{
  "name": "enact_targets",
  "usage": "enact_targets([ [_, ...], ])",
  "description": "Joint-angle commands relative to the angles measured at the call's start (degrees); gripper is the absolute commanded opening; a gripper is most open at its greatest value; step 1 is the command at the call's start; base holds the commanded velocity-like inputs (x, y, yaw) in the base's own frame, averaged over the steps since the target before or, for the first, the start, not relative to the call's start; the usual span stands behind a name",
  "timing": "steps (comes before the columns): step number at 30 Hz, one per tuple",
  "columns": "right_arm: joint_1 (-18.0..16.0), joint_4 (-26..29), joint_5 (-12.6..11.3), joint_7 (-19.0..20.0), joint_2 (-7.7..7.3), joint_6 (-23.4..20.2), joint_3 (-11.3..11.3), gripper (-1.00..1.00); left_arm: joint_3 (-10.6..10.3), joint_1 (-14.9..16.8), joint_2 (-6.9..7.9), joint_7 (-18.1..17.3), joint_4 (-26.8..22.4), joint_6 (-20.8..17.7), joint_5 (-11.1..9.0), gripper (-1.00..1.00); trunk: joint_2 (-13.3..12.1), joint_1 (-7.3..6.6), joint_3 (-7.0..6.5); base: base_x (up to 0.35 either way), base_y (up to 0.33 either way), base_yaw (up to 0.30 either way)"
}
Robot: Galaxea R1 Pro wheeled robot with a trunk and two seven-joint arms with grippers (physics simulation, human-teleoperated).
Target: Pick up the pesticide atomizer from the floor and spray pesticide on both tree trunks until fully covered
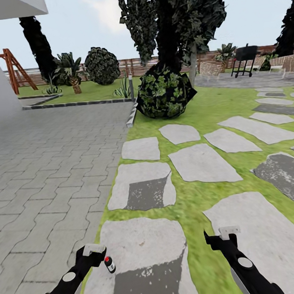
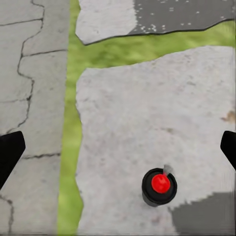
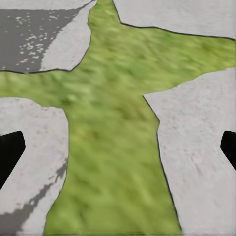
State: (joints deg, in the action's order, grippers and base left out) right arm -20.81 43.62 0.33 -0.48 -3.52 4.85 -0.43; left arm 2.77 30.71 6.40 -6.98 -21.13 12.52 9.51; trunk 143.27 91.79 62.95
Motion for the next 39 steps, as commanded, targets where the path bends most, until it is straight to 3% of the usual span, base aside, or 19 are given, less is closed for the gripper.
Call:
enact_targets([
  [1, -0.02, -0.03, 0.06, -0.05, 0.00, 0.16, -0.01, 1.00, 0.31, 0.03, -0.01, -0.32, 0.03, 0.22, 0.50, 1.00, 0.04, 0.01, 0.37, 0.000, 0.000, 0.000],
  [19, -0.02, -0.08, 0.05, -0.05, 0.00, 0.16, -0.01, 1.00, 0.22, 0.04, -0.07, -0.42, 0.04, 0.31, 0.51, 1.00, 0.28, 0.47, 6.00, 0.000, 0.000, 0.000],
  [22, -0.02, -0.10, 0.09, -0.05, 0.00, 0.16, -0.01, 1.00, -0.95, 0.05, -0.01, -0.48, 0.04, 0.31, 2.43, 1.00, 0.32, 0.55, 6.94, 0.000, 0.000, 0.000],
  [25, -0.02, -0.11, 0.09, -0.05, 0.00, 0.16, -0.01, 1.00, -1.19, 0.05, -0.04, -0.49, 0.04, 0.31, 3.08, 1.00, 0.36, 0.63, 7.83, 0.000, 0.000, 0.000],
  [39, -0.02, -0.12, 0.09, -0.05, 0.00, 0.20, 0.08, 1.00, -1.23, 0.05, -0.05, -0.42, -0.04, 0.31, 3.27, 1.00, 0.36, 0.63, 7.93, 0.008, 0.000, 0.000],
])
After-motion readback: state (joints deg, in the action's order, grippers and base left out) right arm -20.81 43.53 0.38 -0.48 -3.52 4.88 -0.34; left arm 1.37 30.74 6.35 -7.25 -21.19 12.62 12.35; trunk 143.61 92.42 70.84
